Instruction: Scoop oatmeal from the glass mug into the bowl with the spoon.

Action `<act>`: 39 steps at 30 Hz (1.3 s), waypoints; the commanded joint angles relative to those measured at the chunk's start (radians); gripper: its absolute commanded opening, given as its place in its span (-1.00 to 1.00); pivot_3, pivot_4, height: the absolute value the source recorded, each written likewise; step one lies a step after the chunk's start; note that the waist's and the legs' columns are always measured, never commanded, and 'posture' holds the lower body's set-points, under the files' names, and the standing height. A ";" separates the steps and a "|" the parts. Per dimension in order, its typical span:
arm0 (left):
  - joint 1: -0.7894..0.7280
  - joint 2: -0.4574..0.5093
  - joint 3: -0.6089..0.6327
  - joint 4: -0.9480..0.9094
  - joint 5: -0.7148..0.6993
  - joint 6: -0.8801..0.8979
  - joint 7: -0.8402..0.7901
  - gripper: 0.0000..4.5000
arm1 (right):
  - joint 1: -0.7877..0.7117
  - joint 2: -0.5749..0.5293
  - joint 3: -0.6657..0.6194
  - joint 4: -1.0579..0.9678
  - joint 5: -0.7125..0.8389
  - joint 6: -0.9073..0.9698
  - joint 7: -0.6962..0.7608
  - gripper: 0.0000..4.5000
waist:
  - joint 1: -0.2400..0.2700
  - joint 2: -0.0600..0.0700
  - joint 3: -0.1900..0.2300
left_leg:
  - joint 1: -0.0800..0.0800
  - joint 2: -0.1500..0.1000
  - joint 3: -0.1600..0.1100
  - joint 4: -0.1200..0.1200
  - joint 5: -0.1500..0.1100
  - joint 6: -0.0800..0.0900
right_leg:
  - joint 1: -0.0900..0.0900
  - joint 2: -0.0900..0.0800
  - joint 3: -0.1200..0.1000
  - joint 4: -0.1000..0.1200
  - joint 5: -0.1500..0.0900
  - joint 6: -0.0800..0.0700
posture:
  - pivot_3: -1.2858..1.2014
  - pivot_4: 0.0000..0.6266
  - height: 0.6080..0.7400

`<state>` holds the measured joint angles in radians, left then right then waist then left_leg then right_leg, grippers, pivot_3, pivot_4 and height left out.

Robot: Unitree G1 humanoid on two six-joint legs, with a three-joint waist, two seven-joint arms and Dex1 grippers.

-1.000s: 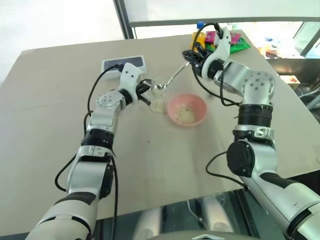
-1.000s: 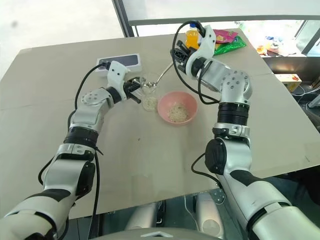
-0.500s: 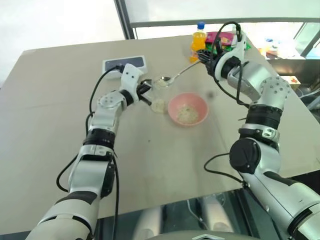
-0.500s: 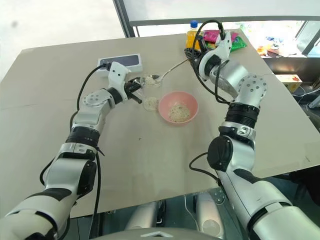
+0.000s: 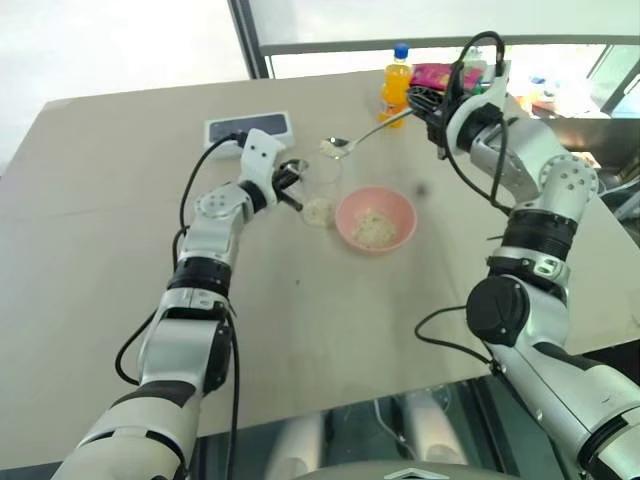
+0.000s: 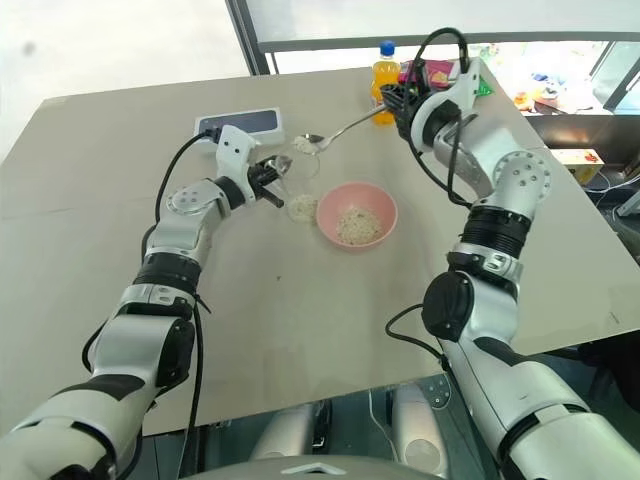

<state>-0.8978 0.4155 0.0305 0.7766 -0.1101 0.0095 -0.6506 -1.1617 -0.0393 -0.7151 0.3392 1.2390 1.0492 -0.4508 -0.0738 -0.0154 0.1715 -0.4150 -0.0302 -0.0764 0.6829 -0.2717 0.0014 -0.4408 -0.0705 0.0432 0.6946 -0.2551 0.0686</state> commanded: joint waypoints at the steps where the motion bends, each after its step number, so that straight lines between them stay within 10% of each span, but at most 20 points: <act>1: 0.000 0.031 0.004 0.027 0.025 -0.014 0.006 -0.97 | 0.037 -0.029 -0.006 -0.102 0.115 0.017 -0.047 -1.00 | -0.002 0.000 0.000 | 0.000 0.000 0.000 0.000 0.000 0.000 | 0.000 0.000 0.000 0.000 0.000 0.000 | 0.03 -0.52 1.00; 12: 0.009 0.051 0.006 0.041 0.026 -0.015 0.016 -0.97 | 0.208 -0.126 0.117 -0.237 0.246 0.031 -0.112 -1.00 | -0.022 0.000 0.000 | 0.002 0.000 0.001 0.001 -0.002 0.005 | 0.001 0.000 0.002 0.001 0.000 0.000 | 0.03 -0.52 1.00; 31: 0.040 0.047 0.003 -0.033 0.023 0.025 0.023 -0.97 | 0.175 -0.474 0.844 -0.471 -0.515 -0.150 0.694 -1.00 | -0.020 0.000 0.000 | 0.002 0.000 0.000 0.002 -0.002 0.006 | 0.001 0.000 0.001 0.000 0.000 0.000 | 0.03 -0.52 1.00; 39: 0.059 0.039 0.010 -0.069 0.013 0.051 0.037 -0.97 | 0.165 -0.489 0.942 -0.522 -0.688 -0.219 0.863 -1.00 | -0.016 0.000 0.000 | 0.002 0.000 0.000 0.002 -0.002 0.006 | 0.001 0.000 0.000 0.000 0.000 0.000 | 0.03 -0.52 1.00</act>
<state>-0.8588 0.4464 0.0394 0.7173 -0.1140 0.0489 -0.6245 -0.9604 -0.5188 0.2403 -0.1428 0.5741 0.8586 0.3912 -0.0898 -0.0156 0.1711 -0.4133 -0.0305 -0.0769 0.6853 -0.2736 0.0069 -0.4400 -0.0705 0.0435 0.6942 -0.2550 0.0688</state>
